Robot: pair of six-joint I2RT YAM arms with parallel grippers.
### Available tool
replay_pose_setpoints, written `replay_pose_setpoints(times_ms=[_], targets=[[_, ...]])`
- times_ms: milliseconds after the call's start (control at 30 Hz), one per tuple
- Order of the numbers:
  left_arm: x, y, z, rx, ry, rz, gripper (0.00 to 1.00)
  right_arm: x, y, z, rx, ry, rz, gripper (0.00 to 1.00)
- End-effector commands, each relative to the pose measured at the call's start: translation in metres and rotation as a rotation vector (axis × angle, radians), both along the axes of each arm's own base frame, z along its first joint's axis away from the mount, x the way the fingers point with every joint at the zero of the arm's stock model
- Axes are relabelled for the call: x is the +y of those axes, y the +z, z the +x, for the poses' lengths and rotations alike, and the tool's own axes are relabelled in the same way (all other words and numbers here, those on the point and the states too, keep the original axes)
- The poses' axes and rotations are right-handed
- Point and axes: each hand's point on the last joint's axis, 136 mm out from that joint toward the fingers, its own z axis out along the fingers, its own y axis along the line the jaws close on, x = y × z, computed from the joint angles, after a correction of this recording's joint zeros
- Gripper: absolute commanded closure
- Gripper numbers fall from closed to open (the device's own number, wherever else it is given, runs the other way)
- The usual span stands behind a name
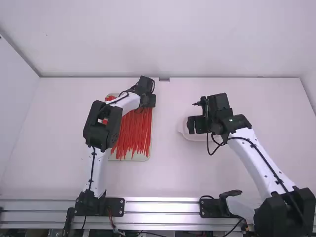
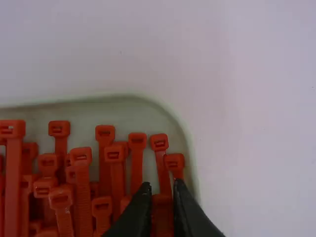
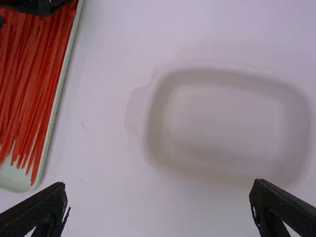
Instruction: Fasten the cable tie
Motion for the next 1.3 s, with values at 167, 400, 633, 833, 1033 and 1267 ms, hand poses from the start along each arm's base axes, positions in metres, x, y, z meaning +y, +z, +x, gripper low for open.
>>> replay_pose_setpoints(times_ms=[167, 400, 633, 833, 1033, 1267], targets=[[0.004, -0.006, 0.002, -0.004, 0.012, 0.004, 0.94, 0.007, 0.018, 0.003, -0.045, 0.019, 0.014, 0.02], [0.011, 0.001, 0.011, -0.039, 0.079, 0.011, 0.98, 0.006, 0.018, 0.003, -0.045, 0.015, 0.015, 0.02], [0.010, 0.029, 0.013, -0.058, 0.081, 0.005, 0.98, 0.006, 0.018, 0.003, -0.045, 0.015, 0.015, 0.02], [0.022, 0.086, 0.010, -0.141, 0.149, 0.022, 0.98, 0.005, 0.018, 0.004, -0.046, 0.011, 0.018, 0.02], [0.023, 0.145, -0.009, -0.235, 0.157, 0.035, 0.98, 0.008, 0.019, 0.005, -0.056, 0.019, 0.020, 0.02], [0.030, 0.198, -0.049, -0.361, 0.156, -0.002, 0.98, 0.008, 0.022, 0.009, -0.074, 0.020, 0.022, 0.02]])
